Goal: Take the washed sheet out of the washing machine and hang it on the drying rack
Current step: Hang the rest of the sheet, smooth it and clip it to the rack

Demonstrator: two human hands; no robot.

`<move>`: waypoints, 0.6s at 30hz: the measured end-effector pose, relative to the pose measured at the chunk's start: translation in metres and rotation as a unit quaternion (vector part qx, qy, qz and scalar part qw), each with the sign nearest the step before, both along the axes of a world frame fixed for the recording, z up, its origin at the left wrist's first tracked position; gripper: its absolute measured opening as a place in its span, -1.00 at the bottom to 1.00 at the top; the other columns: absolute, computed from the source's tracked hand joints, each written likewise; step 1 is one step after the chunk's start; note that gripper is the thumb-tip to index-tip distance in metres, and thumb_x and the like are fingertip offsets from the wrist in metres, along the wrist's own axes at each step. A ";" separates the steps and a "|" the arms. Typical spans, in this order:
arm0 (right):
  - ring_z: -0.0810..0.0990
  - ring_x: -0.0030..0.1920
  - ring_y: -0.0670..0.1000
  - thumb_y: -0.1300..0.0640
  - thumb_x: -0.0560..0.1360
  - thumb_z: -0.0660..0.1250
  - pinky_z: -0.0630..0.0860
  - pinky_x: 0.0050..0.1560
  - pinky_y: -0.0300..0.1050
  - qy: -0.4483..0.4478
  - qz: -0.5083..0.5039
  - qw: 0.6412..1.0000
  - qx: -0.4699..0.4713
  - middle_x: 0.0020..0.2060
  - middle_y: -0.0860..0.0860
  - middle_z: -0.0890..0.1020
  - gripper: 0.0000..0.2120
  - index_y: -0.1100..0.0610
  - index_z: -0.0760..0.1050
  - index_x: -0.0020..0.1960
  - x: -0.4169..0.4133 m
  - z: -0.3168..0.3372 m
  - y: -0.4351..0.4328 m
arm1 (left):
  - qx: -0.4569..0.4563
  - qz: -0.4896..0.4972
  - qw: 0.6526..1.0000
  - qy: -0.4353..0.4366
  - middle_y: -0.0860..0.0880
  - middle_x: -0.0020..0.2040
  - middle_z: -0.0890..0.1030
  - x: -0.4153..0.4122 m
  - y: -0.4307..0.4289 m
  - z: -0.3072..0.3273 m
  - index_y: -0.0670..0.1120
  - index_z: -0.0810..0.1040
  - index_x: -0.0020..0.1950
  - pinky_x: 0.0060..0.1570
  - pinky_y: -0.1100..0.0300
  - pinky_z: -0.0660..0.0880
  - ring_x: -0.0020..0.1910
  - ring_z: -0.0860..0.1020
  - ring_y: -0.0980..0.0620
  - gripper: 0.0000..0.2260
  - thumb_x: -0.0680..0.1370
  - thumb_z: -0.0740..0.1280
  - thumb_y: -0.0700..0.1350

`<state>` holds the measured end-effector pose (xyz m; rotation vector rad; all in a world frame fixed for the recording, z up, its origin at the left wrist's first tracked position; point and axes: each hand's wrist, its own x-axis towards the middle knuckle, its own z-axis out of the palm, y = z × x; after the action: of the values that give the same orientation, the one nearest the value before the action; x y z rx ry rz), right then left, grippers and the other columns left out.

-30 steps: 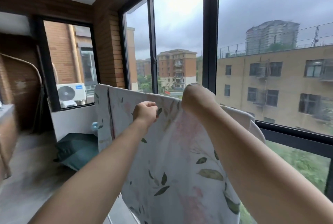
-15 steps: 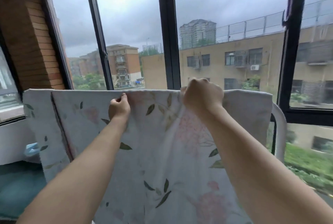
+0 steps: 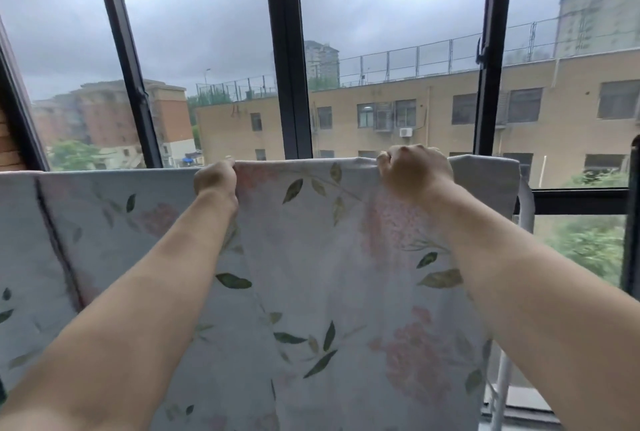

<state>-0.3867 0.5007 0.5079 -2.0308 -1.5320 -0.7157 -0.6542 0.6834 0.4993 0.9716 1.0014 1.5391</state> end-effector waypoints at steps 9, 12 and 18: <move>0.58 -0.03 0.14 -0.21 0.66 -0.23 0.34 0.07 0.04 -0.015 -0.018 0.999 -0.033 -0.02 0.14 0.67 -0.36 0.07 0.55 -0.04 0.001 0.000 0.007 | 0.011 0.103 0.991 0.084 -0.03 0.02 0.59 -0.016 0.000 0.009 -0.17 0.61 -0.03 0.17 0.07 0.56 0.02 0.60 -0.01 -0.77 0.47 0.48 -0.03; 0.53 -0.12 0.11 -0.22 0.65 -0.24 0.30 -0.02 0.01 -0.024 -0.021 0.999 -0.027 -0.07 0.11 0.67 -0.39 0.04 0.50 -0.11 0.000 -0.002 0.010 | 0.026 0.150 0.975 0.159 -0.03 -0.03 0.58 -0.015 -0.002 0.015 -0.12 0.60 -0.09 0.04 0.22 0.50 -0.05 0.56 0.01 -0.82 0.49 0.47 -0.02; 0.56 -0.02 0.14 -0.18 0.66 -0.22 0.32 0.10 0.06 -0.042 -0.054 0.998 -0.015 -0.04 0.12 0.67 -0.35 0.08 0.60 0.00 0.002 -0.008 0.017 | 0.098 0.213 0.904 0.357 -0.17 0.05 0.68 -0.015 -0.003 0.010 -0.17 0.64 0.02 0.13 0.11 0.50 0.09 0.62 -0.16 -0.68 0.49 0.45 0.08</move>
<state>-0.3847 0.5175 0.4999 -2.1430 -1.4962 -0.8348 -0.6692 0.6802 0.5090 1.6054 1.6798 1.6864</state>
